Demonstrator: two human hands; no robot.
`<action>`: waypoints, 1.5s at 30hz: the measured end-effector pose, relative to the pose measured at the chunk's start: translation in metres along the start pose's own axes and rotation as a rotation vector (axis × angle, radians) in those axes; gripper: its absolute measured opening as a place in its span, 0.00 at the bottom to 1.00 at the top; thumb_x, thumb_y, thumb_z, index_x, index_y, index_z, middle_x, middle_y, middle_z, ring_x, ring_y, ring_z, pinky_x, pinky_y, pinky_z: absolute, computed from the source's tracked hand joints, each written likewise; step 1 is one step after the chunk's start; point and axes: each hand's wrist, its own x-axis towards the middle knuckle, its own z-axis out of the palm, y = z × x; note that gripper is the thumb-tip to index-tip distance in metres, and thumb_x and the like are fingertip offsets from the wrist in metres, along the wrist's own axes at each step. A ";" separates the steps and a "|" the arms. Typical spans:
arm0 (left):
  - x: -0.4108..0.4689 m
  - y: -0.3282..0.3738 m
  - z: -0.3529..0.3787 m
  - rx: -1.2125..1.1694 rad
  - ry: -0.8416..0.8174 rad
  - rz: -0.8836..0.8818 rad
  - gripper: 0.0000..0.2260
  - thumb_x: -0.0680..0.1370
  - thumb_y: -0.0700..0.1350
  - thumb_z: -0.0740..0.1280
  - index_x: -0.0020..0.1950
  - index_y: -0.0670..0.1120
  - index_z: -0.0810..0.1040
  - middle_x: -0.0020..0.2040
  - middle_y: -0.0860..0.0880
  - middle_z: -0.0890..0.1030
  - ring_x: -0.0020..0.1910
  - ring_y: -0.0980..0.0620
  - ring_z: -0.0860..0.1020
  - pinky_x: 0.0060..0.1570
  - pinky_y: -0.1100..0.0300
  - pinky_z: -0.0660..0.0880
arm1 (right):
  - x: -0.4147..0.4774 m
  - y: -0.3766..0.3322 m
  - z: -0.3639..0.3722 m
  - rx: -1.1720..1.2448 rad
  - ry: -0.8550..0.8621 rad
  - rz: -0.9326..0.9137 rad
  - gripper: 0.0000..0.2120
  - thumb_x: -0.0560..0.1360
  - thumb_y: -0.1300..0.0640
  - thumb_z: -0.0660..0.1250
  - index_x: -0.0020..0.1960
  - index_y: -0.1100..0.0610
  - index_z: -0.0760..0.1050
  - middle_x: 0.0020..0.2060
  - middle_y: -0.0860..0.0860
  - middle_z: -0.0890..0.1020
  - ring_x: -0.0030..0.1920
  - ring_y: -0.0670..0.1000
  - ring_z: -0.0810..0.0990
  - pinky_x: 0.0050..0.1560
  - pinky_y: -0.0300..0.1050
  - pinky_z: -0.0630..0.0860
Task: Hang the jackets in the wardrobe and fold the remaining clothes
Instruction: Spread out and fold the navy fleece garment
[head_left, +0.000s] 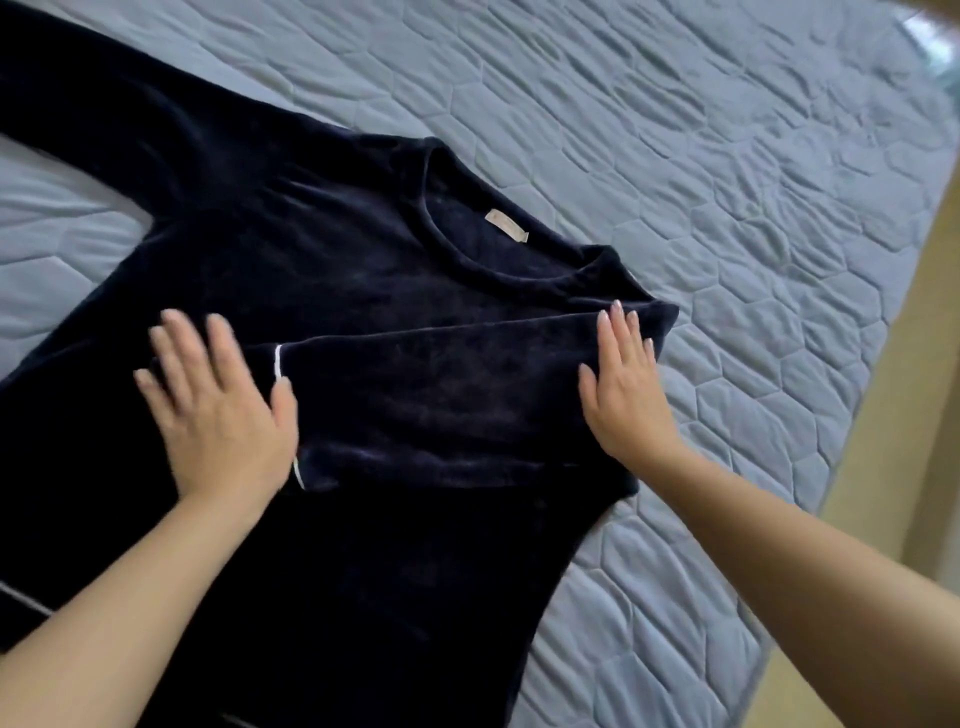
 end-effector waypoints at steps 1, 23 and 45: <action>-0.001 0.005 0.013 0.050 -0.022 0.078 0.34 0.78 0.50 0.61 0.77 0.39 0.49 0.77 0.34 0.48 0.76 0.37 0.47 0.72 0.39 0.46 | 0.015 0.000 0.010 0.005 -0.021 0.035 0.28 0.82 0.54 0.52 0.78 0.62 0.49 0.78 0.55 0.49 0.78 0.55 0.45 0.76 0.53 0.44; 0.003 0.051 0.043 0.268 -0.194 0.283 0.31 0.78 0.52 0.61 0.77 0.44 0.55 0.77 0.40 0.56 0.76 0.40 0.55 0.69 0.33 0.49 | 0.066 0.050 -0.023 -0.183 -0.205 0.176 0.27 0.81 0.46 0.50 0.78 0.49 0.50 0.78 0.50 0.48 0.78 0.55 0.44 0.72 0.66 0.43; 0.026 -0.027 -0.126 0.291 -0.296 0.649 0.26 0.65 0.48 0.77 0.60 0.40 0.79 0.60 0.42 0.80 0.62 0.42 0.77 0.59 0.33 0.69 | -0.063 -0.185 -0.093 0.083 -0.278 0.130 0.28 0.82 0.49 0.52 0.78 0.47 0.46 0.78 0.49 0.48 0.78 0.53 0.44 0.76 0.56 0.51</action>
